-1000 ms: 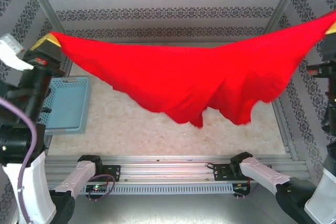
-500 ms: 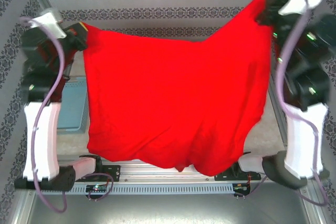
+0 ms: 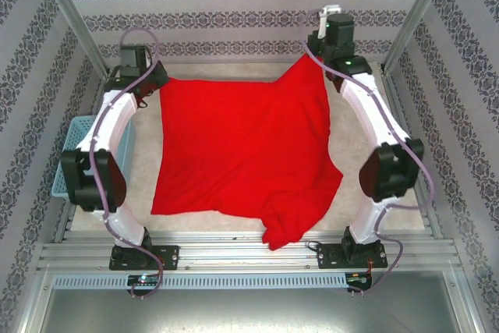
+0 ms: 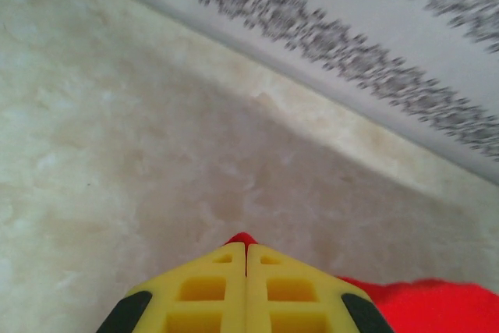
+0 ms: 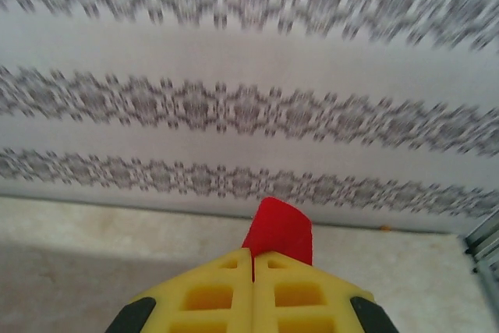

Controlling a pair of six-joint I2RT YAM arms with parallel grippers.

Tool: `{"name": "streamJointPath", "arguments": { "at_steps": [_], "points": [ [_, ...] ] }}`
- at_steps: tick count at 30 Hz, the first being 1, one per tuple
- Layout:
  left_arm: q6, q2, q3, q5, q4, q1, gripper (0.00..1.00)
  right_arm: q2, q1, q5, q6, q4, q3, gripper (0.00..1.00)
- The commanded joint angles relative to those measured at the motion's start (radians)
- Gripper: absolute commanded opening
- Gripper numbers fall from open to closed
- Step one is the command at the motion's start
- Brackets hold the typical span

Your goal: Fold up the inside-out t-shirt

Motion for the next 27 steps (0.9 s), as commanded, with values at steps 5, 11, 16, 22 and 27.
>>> {"name": "streamJointPath", "arguments": {
  "at_steps": [5, 11, 16, 22, 27],
  "points": [
    [0.042, 0.246, 0.161, -0.085, 0.029, 0.003, 0.00, 0.277, -0.015, 0.025, 0.057, 0.006, 0.252, 0.00],
    [0.066, 0.377, 0.310, -0.140, -0.026, 0.008, 0.00, 0.473, -0.019, 0.064, 0.067, -0.115, 0.551, 0.00],
    [0.061, 0.412, 0.353, -0.129, -0.024, 0.020, 0.00, 0.583, -0.032, 0.064, 0.087, -0.190, 0.773, 0.00],
    [0.061, 0.429, 0.365, -0.092, -0.018, 0.037, 0.00, 0.615, -0.036, -0.005, 0.097, -0.213, 0.798, 0.00],
    [0.075, 0.442, 0.373, -0.047, -0.025, 0.043, 0.00, 0.556, -0.039, -0.047, 0.118, -0.175, 0.659, 0.00]
  ]
}}
